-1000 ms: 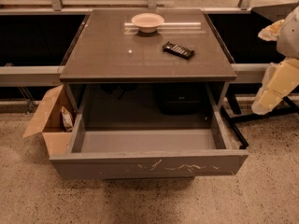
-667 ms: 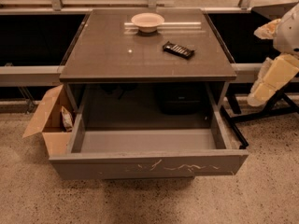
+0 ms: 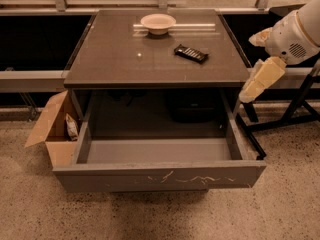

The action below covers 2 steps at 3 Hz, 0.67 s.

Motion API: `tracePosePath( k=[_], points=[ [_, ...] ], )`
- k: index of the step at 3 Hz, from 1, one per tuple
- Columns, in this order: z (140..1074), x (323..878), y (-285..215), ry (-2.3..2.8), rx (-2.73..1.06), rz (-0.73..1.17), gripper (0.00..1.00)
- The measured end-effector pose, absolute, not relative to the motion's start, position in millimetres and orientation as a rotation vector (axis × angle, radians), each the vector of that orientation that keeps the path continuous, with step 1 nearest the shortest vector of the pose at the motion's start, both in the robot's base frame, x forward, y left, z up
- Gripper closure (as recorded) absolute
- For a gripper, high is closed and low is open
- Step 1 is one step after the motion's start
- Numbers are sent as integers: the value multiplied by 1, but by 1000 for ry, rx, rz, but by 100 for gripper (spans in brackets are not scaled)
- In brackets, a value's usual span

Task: Place rxbar chocolate into top drawer

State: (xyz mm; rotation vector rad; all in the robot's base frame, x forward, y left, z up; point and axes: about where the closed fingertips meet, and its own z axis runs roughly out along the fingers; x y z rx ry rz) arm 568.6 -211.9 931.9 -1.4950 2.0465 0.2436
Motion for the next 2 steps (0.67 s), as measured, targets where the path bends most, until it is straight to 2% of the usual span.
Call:
tracePosePath(
  k=[1,2],
  points=[
    [932,569,-212,2046,-1495,244,0],
    [919,591,-213,2001,-1454,277,0]
  ],
)
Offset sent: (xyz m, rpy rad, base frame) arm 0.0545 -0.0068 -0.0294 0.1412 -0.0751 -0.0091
